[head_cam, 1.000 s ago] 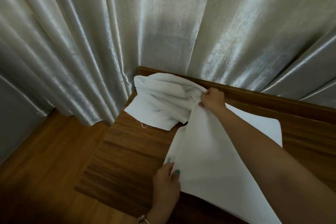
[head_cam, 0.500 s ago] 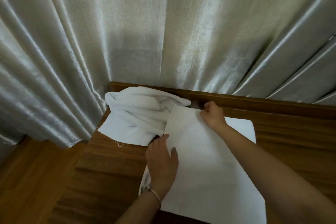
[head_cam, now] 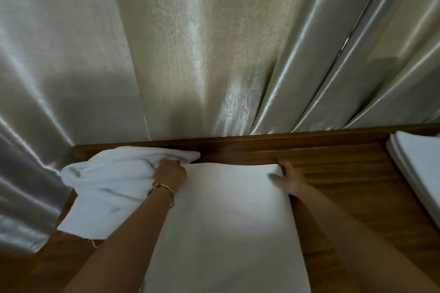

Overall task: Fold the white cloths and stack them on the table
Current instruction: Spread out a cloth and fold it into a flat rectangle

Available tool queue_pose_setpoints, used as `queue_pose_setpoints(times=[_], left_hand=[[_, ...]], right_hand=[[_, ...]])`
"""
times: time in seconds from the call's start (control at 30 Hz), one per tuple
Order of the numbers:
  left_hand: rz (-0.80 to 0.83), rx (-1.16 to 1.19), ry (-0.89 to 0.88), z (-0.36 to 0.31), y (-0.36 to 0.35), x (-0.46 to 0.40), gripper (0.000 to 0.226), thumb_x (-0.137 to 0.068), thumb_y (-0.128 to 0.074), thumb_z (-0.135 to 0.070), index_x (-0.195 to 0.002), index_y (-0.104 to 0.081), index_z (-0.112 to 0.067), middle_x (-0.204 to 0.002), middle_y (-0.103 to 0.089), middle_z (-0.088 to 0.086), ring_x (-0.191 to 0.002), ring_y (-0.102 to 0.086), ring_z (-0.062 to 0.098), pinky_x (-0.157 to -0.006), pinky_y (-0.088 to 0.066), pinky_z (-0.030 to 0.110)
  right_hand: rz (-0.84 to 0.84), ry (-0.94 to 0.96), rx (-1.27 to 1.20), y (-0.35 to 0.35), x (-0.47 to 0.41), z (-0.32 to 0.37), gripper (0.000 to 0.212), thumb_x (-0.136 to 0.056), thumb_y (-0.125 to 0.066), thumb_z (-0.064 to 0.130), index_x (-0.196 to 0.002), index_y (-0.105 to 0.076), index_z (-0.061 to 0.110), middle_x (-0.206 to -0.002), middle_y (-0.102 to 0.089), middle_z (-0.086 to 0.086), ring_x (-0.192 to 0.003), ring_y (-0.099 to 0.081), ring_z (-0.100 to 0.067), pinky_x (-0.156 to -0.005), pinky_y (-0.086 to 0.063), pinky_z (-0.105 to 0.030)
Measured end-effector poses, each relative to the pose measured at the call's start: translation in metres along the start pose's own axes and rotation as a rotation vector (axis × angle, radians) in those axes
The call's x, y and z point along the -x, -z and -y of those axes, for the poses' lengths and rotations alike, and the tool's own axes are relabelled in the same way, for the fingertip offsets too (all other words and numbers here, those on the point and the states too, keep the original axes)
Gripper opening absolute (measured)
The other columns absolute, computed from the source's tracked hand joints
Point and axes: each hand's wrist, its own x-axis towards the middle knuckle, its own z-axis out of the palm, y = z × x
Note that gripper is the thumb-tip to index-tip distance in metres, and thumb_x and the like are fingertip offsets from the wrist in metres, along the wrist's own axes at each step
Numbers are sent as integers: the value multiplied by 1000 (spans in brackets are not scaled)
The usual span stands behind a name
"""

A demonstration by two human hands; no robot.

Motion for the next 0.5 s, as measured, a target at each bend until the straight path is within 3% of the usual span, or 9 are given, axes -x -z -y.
queue_pose_setpoints(times=[0.1,0.2,0.33,0.43,0.5], left_hand=[[77,-124,-8,-7,1,-7,34,-94,-44,-21,-112,-62,2,-116,-63,20,-109,-59,36,-91,-47,41],[167,-234,43,-10,0,-10,34,-95,-44,-24,-115,-60,-1,-122,-61,15,-114,-57,30,-98,-45,38],[112,25,20,-10,-1,-5,35,-95,-44,-23,-120,-51,0,-122,-59,21,-112,-56,36,-96,-46,37],[117,195,-60,-12,3,6,45,-99,-42,-16,-137,-30,3,-132,-49,24,-120,-50,36,-95,-40,33],[115,215,-114,-11,9,14,32,-98,-42,-12,-128,-38,-1,-116,-54,17,-109,-53,30,-85,-40,29]], right_hand=[[53,12,-29,1,-10,3,61,-91,-59,34,-145,-33,22,-150,-33,-16,-135,-36,-35,-109,-35,-41],[102,14,4,3,-18,5,55,-92,-57,29,-141,-36,21,-144,-38,-18,-126,-45,-35,-96,-42,-37],[151,68,8,15,-21,7,40,-87,-65,24,-116,-39,19,-111,-54,-11,-98,-55,-24,-78,-47,-35],[208,178,4,29,-12,5,28,-88,-67,19,-100,-43,11,-89,-49,-5,-75,-45,-12,-61,-37,-24],[212,261,38,42,-4,0,22,-87,-69,20,-92,-50,9,-85,-51,-5,-74,-47,-13,-62,-36,-23]])
